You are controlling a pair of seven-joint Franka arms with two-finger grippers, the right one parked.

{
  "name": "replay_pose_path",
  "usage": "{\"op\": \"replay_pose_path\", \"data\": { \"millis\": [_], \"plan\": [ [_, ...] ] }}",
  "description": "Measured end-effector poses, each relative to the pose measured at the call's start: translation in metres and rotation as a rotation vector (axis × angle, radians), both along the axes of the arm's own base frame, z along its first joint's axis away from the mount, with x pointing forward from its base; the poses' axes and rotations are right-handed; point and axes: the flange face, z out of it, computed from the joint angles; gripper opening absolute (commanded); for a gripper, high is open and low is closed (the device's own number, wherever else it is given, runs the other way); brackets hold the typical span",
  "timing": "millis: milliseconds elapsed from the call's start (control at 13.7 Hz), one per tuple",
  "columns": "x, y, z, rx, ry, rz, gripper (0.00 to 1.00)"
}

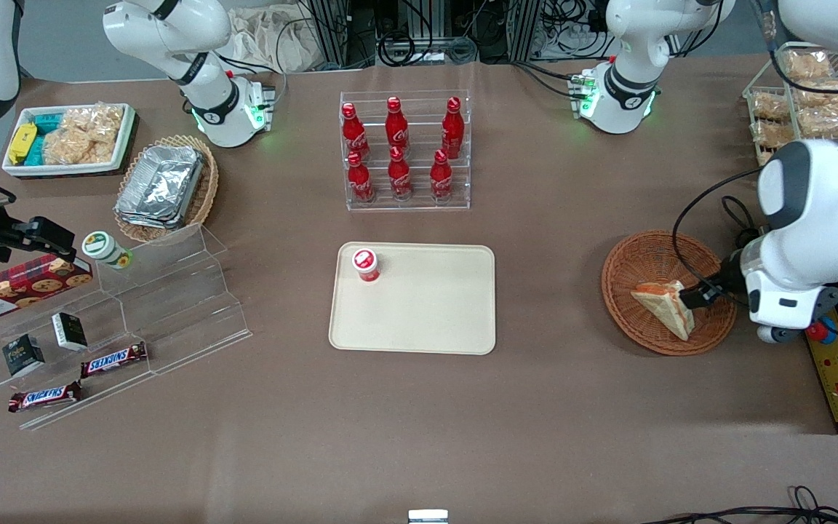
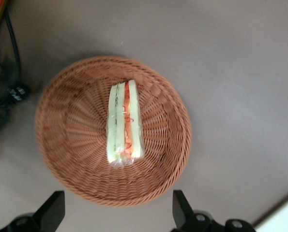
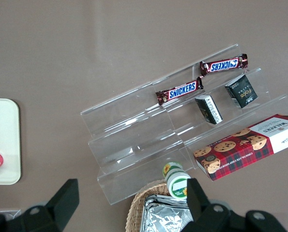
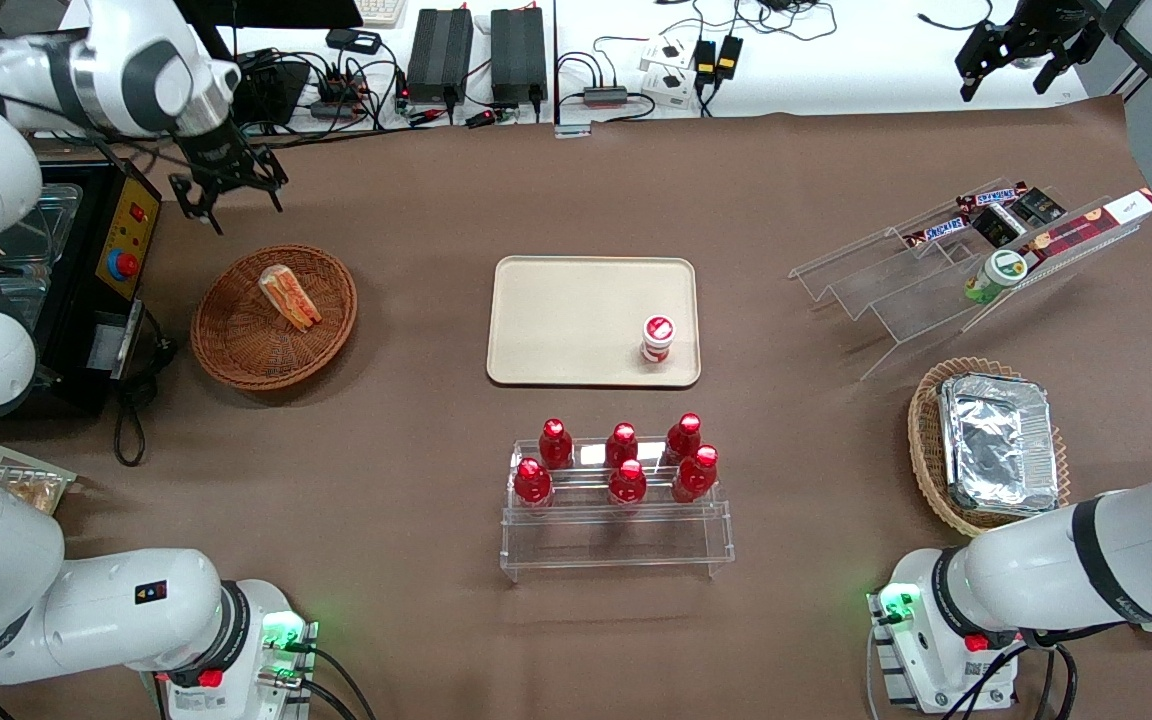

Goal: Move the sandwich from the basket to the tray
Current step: 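Close the left gripper on the sandwich and lift it from the basket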

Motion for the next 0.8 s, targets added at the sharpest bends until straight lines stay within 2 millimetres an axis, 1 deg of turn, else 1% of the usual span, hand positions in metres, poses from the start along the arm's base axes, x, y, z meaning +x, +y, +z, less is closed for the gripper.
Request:
{"op": "replay_pose_path", "data": {
  "millis": [73,220,439,585,805],
  "plan": [
    [-0.006,0.007,-0.021,0.002,-0.01,0.053,1.0],
    [-0.019,0.017,-0.055,0.003,-0.023,0.117,1.0],
    [-0.04,0.017,-0.093,-0.002,-0.038,0.162,1.0],
    [-0.05,0.017,-0.107,-0.001,-0.021,0.175,1.0],
    [-0.051,0.021,-0.113,-0.001,-0.016,0.2,1.0]
  ]
}}
